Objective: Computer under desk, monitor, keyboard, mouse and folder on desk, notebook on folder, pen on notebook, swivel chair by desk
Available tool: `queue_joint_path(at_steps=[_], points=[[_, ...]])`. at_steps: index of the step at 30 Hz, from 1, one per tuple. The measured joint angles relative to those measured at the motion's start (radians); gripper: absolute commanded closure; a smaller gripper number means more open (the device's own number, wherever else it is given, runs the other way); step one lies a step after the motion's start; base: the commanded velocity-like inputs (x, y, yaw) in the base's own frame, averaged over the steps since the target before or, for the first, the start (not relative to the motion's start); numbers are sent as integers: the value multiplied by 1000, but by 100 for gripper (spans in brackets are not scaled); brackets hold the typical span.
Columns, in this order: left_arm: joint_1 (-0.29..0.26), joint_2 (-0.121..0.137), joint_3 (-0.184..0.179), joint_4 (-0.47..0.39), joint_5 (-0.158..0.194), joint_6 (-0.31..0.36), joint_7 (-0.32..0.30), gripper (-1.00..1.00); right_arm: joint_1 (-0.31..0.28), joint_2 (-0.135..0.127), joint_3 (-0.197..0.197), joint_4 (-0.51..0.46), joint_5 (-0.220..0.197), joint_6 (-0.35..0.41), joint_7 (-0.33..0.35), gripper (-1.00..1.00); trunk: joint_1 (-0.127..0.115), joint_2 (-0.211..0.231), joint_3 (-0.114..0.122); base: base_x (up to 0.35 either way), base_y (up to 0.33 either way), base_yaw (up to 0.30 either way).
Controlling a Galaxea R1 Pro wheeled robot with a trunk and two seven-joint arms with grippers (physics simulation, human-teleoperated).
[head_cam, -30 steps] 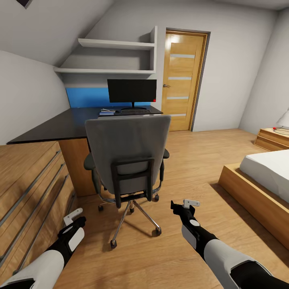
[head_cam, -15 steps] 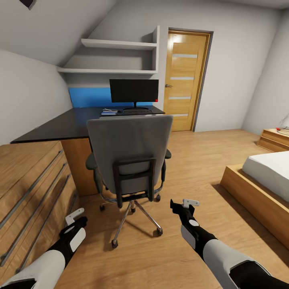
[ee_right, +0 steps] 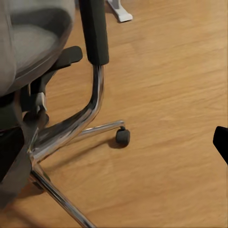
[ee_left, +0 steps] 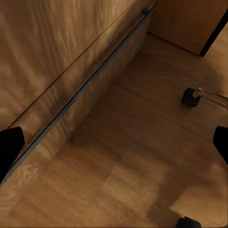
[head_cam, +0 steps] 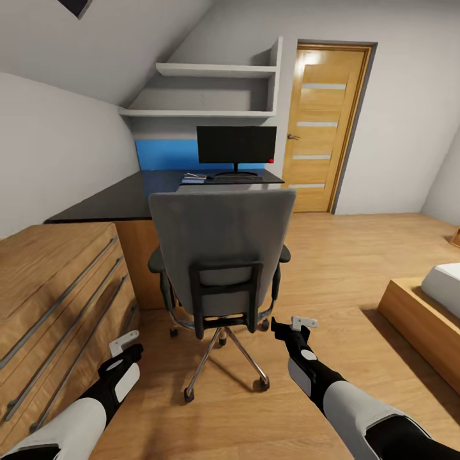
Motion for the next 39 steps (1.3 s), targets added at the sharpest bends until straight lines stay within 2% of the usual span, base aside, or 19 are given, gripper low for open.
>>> queue_joint_path(at_steps=[10, 39], points=[[0, -16, -40, 0, 0, -1, 0, -100, 0, -2, -1, 0, 0, -1, 1, -100, 0, 0, 0, 127, -9, 34], [0, -19, -62, 11, 2, -1, 1, -100, 0, -4, 0, 0, 1, -2, 1, -100, 0, 0, 0, 156, 0, 1]])
